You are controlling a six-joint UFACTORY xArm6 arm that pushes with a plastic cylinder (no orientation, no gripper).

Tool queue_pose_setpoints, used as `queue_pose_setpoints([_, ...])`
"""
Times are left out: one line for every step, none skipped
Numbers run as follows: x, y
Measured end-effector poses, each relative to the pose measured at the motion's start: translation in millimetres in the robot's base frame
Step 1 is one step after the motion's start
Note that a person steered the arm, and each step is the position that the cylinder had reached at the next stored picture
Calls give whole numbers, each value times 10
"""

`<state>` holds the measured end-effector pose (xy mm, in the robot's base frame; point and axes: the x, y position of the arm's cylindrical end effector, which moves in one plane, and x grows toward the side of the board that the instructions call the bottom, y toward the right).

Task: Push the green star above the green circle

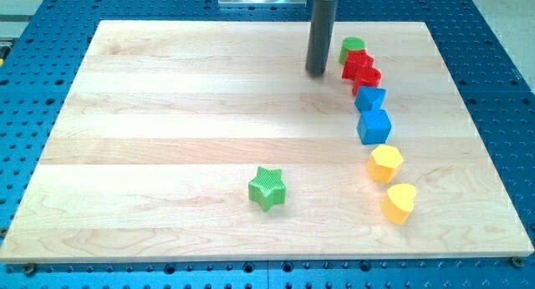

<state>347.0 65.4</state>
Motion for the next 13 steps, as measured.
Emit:
queue_pose_setpoints([850,-458])
queue_pose_setpoints([1212,-1127])
queue_pose_setpoints([2039,-1300])
queue_pose_setpoints([2580,-768])
queue_pose_setpoints([1948,-836])
queue_pose_setpoints([1199,-992])
queue_pose_setpoints([1177,-1096])
queue_pose_setpoints([1551,-783])
queue_pose_setpoints([1628,-457])
queue_pose_setpoints([1041,-686])
queue_pose_setpoints([477,-828])
queue_pose_setpoints([126,-948])
queue_pose_setpoints([582,-872])
